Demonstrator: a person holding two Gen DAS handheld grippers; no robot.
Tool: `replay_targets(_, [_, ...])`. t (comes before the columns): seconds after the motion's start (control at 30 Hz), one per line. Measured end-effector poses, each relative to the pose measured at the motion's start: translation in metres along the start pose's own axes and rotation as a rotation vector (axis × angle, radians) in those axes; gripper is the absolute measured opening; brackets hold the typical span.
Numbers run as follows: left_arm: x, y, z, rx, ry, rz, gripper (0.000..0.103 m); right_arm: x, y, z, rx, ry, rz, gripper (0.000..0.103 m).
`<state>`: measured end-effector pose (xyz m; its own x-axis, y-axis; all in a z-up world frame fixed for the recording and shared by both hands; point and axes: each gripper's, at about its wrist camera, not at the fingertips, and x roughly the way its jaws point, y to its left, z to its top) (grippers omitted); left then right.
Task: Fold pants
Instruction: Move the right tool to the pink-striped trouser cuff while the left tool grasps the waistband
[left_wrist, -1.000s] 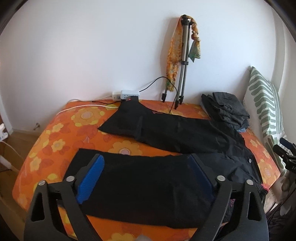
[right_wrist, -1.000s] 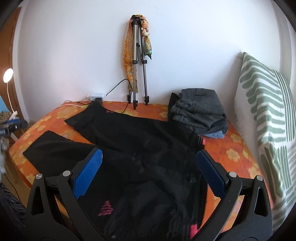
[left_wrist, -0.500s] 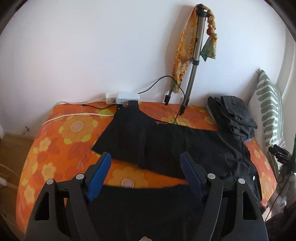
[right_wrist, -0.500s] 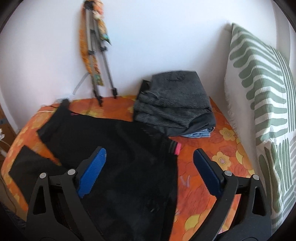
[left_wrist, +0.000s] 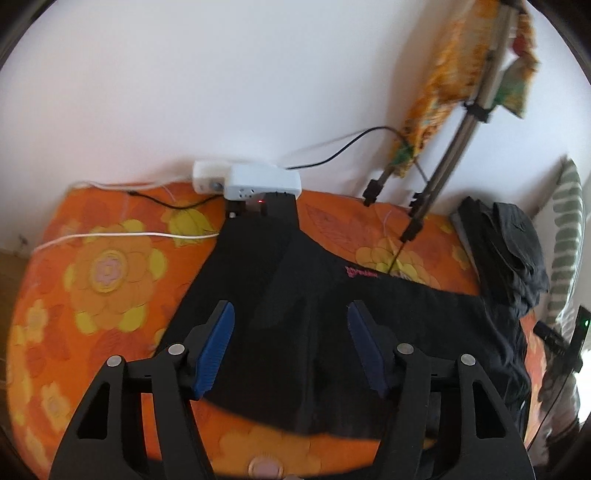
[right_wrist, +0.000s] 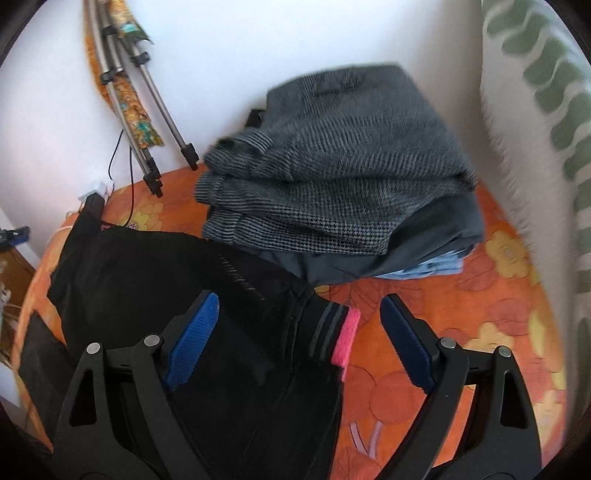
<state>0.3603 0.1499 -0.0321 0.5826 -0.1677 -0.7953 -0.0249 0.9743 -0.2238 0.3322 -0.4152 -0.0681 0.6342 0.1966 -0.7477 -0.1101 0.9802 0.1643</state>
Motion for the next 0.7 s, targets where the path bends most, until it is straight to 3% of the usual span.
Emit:
replay_targets(0.37, [0.088,0.011,0.029,0.052,0.084,0.097,0.064,0.037,-0.009,-0.006,-0.024,0.066,0.018,0.092])
replay_targets(0.6, [0.103,0.021,0.034,0.003,0.089,0.054,0.063,0.048,-0.014,-0.007,-0.018,0.086,0.034,0.092])
replay_targets(0.63, [0.103,0.021,0.034,0.001,0.086,0.049,0.061,0.05,-0.015,-0.007,-0.016,0.089,0.034,0.092])
replay_targets(0.7, [0.105,0.022,0.034,0.004,0.079,0.04,0.032,0.053,-0.016,-0.007,-0.013,0.098,0.038,0.092])
